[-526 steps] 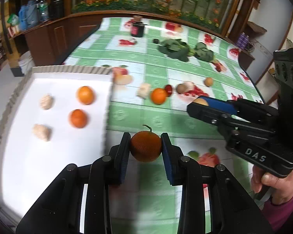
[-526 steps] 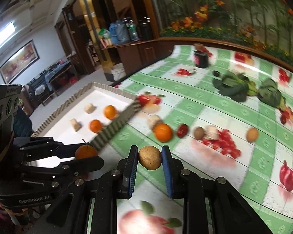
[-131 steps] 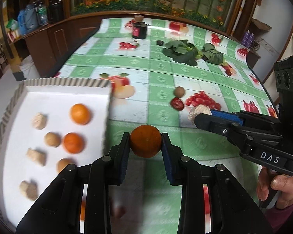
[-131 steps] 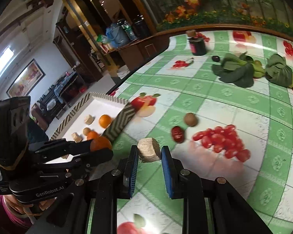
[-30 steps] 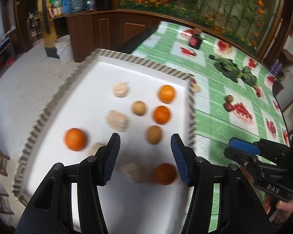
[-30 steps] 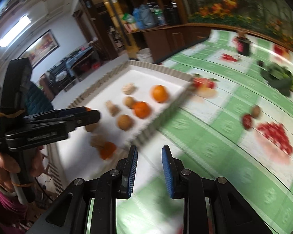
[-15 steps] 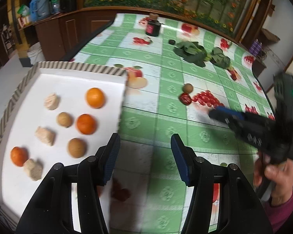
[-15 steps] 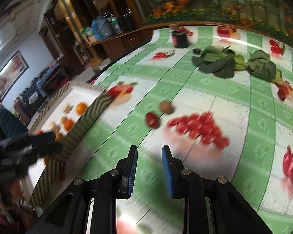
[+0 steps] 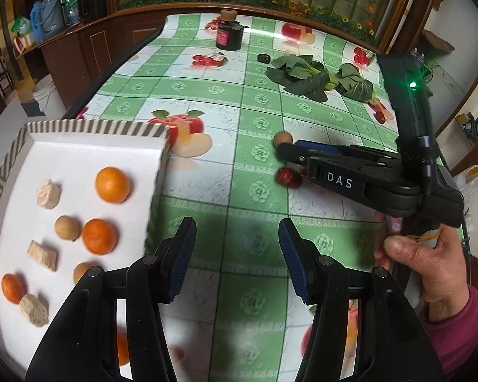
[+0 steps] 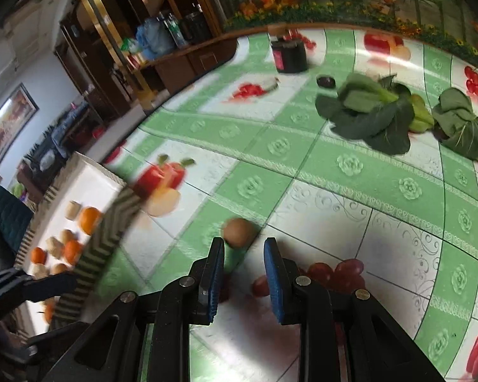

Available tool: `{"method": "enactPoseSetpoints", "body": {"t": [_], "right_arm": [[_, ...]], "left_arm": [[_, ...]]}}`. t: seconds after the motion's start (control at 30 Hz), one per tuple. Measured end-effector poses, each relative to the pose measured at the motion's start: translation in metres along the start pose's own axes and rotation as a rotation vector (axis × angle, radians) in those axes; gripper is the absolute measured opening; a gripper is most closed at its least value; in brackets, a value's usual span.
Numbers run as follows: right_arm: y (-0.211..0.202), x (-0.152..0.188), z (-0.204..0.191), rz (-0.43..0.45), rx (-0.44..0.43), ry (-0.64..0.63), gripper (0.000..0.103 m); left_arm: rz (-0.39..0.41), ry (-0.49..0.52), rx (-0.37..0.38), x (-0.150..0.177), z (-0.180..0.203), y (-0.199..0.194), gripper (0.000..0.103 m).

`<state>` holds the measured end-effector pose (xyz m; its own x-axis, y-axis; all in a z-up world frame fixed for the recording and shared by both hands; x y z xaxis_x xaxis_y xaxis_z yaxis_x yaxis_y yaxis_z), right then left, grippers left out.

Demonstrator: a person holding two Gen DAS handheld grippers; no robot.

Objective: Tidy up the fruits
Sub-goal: 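Grasp the red date with the left gripper while the right gripper grasps a kiwi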

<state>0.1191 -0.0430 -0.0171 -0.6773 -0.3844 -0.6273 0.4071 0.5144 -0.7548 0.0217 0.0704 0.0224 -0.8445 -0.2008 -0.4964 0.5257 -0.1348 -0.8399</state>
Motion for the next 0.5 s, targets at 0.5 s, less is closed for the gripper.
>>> {"method": "enactPoseSetpoints", "body": {"t": [0.5], "right_arm": [[-0.004,-0.003,0.019,0.025,-0.046,0.014,0.027]], "left_arm": [[-0.044,0.03,0.0,-0.01,0.028,0.031,0.054]]}}
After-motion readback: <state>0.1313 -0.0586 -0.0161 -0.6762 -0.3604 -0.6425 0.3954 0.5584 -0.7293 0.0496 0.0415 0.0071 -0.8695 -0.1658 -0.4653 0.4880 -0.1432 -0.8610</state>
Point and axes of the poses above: each gripper's, at about its wrist camera, not at the fingertips, and y roughly the way its jaws point, z to its right, x to its underside, the point moved 4 cm from there along y, roughly the way its jaws point, and after that the axes turned 10 degrees about -y, right-handed, at the moved point
